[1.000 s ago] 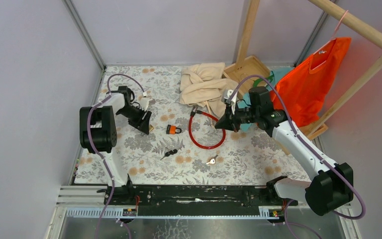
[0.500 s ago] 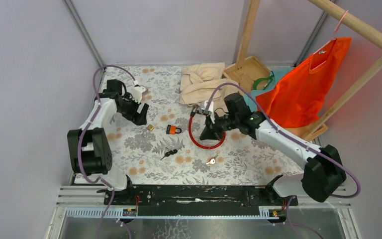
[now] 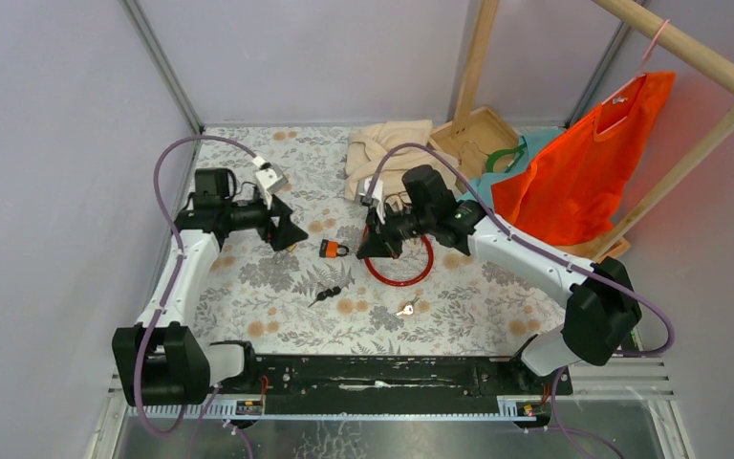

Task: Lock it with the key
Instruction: Place the key at the center of the board.

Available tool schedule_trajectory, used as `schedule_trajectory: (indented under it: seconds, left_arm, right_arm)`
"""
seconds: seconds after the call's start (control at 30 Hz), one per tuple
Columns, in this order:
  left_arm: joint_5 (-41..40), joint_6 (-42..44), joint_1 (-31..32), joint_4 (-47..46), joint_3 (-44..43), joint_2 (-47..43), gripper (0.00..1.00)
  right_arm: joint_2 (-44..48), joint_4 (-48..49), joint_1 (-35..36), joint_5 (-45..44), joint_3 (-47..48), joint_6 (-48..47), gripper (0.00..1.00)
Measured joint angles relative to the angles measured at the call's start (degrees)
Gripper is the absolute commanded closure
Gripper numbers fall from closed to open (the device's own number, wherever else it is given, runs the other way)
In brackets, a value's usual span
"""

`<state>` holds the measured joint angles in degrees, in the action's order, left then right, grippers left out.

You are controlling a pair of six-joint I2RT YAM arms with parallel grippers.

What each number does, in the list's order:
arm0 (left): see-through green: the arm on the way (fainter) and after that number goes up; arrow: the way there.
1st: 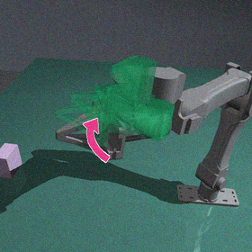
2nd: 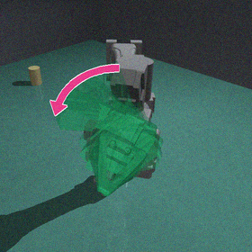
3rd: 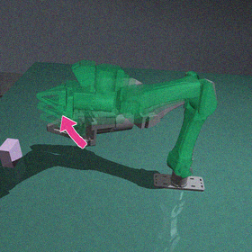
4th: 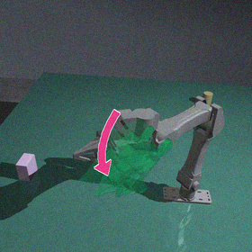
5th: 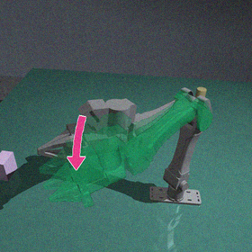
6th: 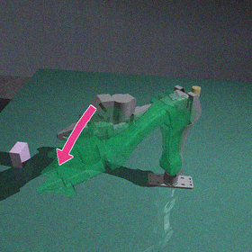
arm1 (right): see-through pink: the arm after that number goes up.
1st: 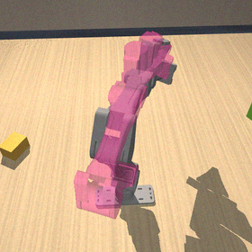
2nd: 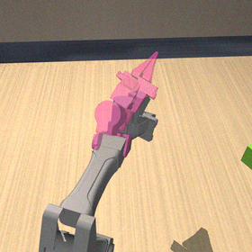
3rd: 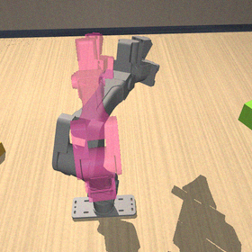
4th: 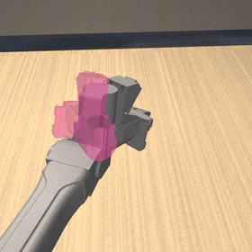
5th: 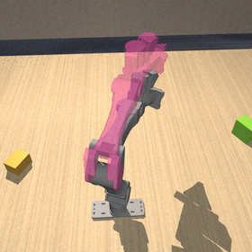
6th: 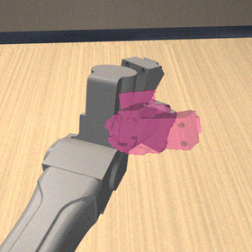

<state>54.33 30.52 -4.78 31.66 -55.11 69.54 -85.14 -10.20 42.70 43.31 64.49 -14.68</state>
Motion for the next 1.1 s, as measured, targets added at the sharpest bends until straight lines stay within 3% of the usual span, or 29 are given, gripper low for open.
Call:
schedule_trajectory:
  seconds: [0.13, 0.47, 0.57, 0.97, 1.03, 1.1]
  left_arm:
    - [6.5, 2.9, 6.1, 1.2, 0.1, -0.2, 0.28]
    - [10.4, 4.3, 21.8, 2.8, -1.6, -0.5, 0.38]
    - [10.4, 4.0, 23.0, 3.0, -2.4, -0.3, 0.44]
    - [10.3, 2.7, 24.6, 3.1, -3.5, 0.7, 0.86]
    - [10.3, 2.5, 24.7, 3.1, -3.6, 0.8, 0.98]
    - [10.1, 2.4, 24.7, 3.2, -3.8, 0.9, 1.00]
  right_arm:
    - [-1.5, -0.4, 0.0, 2.2, 5.4, 1.0, 0.97]
    - [-1.5, -1.8, 0.0, 4.4, 6.5, 1.0, 0.97]
    - [-1.5, -1.8, 0.0, 4.5, 6.2, 1.0, 0.97]
    - [-1.5, -1.8, 0.0, 4.5, 6.1, 1.2, 0.96]
    - [-1.5, -1.8, 0.0, 4.4, 6.0, 1.3, 0.94]
    - [-1.5, -1.8, 0.0, 4.4, 6.0, 1.4, 0.87]
